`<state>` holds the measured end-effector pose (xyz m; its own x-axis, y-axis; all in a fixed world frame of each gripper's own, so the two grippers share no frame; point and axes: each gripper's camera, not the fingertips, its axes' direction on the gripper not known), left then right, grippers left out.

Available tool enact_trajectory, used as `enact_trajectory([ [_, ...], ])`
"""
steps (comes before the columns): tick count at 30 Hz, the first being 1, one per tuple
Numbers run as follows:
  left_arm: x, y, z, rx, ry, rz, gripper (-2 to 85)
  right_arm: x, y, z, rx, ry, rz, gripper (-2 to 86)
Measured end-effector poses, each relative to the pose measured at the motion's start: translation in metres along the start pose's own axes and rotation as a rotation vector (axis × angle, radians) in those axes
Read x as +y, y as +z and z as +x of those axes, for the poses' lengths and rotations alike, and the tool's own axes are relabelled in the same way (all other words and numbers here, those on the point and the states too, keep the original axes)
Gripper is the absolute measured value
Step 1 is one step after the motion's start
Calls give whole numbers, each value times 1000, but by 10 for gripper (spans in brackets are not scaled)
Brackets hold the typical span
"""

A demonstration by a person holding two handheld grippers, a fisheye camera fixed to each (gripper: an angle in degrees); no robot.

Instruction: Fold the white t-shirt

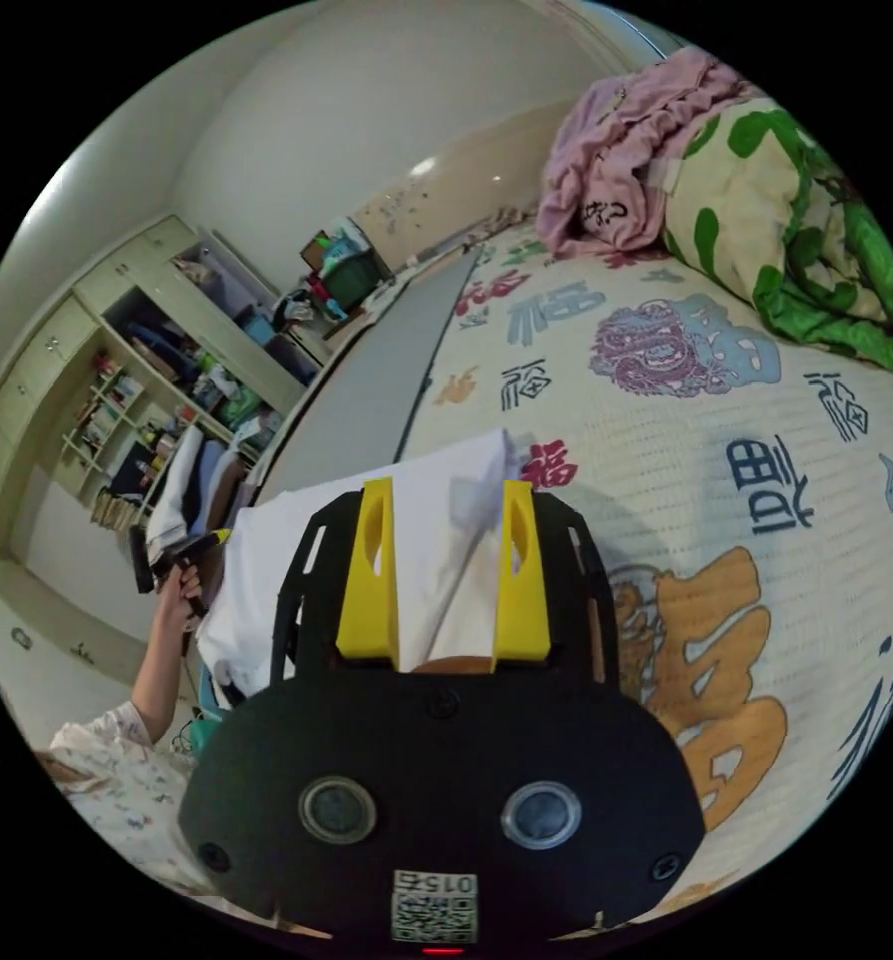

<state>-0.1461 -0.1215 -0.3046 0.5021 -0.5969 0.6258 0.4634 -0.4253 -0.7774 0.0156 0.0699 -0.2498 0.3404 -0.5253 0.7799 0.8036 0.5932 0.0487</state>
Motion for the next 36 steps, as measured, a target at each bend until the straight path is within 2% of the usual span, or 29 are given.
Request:
enact_trajectory([
  [2,-7,12,-7,-18,-56,-22,111,-10,15,2,14,1,-44,132],
  [4,-11,22,-19,41,-103,-44,68,-18,30,4,-16,-5,-101,102],
  [6,-10,15,-22,50,-102,-14,30,-25,42,4,-32,-17,-139,35],
  [9,-11,-14,-15,42,-53,85,17,-26,41,-9,9,-65,-61,17],
  [14,-31,-25,11,-96,-4,135,11,-31,60,-21,84,-33,0,13],
  [17,-50,2,23,-204,14,49,12,-32,98,-27,201,-25,-107,22],
  [19,-54,6,39,-342,39,10,22,-23,98,-39,267,-39,-104,37],
  [20,-51,1,45,-346,67,21,25,-11,88,-52,321,-92,-73,46],
  [23,-25,-43,72,-243,199,103,49,42,52,-98,375,-310,24,71],
  [25,12,-78,93,-34,349,127,66,80,33,-125,305,-446,61,93],
  [27,41,-93,107,132,467,113,71,125,21,-151,54,-614,9,111],
  [28,58,-97,112,240,520,103,73,133,22,-154,-10,-629,-19,113],
  [29,65,-97,114,287,539,98,75,144,30,-157,-110,-629,-90,118],
  [31,82,-85,120,383,586,56,81,155,48,-154,-177,-589,-173,131],
  [36,83,-48,124,356,560,-52,91,197,89,-138,-265,-523,-365,108],
])
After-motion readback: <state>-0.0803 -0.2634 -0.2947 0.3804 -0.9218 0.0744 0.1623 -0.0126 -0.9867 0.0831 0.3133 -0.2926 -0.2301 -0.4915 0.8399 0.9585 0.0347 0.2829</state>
